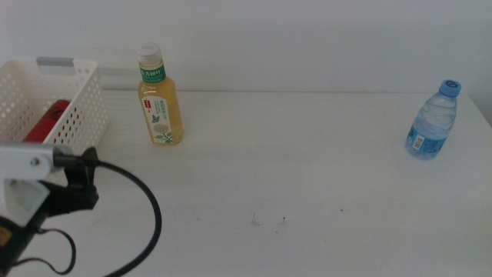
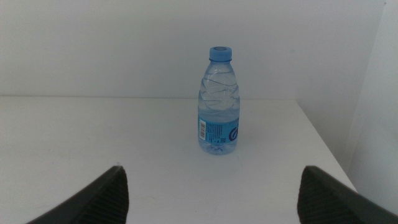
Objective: Use arms to grab the bottles and put them into the dustbin to the left of the table.
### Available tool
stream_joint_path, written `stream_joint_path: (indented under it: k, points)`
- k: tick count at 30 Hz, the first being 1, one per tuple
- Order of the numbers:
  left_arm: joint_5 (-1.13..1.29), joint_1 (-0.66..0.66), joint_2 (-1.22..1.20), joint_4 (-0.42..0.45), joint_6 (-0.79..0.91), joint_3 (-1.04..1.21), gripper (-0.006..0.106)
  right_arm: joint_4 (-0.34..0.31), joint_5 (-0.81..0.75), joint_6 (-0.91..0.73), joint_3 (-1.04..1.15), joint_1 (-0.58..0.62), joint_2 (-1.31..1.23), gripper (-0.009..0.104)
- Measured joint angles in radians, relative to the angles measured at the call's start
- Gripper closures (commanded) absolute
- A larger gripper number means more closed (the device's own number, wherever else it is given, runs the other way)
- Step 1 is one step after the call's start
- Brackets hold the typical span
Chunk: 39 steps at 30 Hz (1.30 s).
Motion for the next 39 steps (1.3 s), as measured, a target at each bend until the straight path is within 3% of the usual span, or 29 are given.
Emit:
stream_joint_path:
  k: [11, 19, 26, 39]
  points:
    - [-0.342, -0.009, 0.304, 0.168, -0.104, 0.021, 0.007, 0.000, 0.000, 0.000, 0.000, 0.000, 0.000, 0.003]
    - [-0.493, -0.009, 0.550, 0.310, -0.116, -0.109, 0.007, 0.000, 0.000, 0.000, 0.000, 0.000, 0.000, 0.003]
    - [-0.413, -0.009, 0.649, 0.324, -0.116, -0.268, 0.007, 0.000, 0.000, 0.000, 0.000, 0.000, 0.000, 0.003]
    - [-0.331, -0.009, 0.848, 0.250, -0.153, -0.486, 0.007, 0.000, 0.000, 0.000, 0.000, 0.000, 0.000, 0.003]
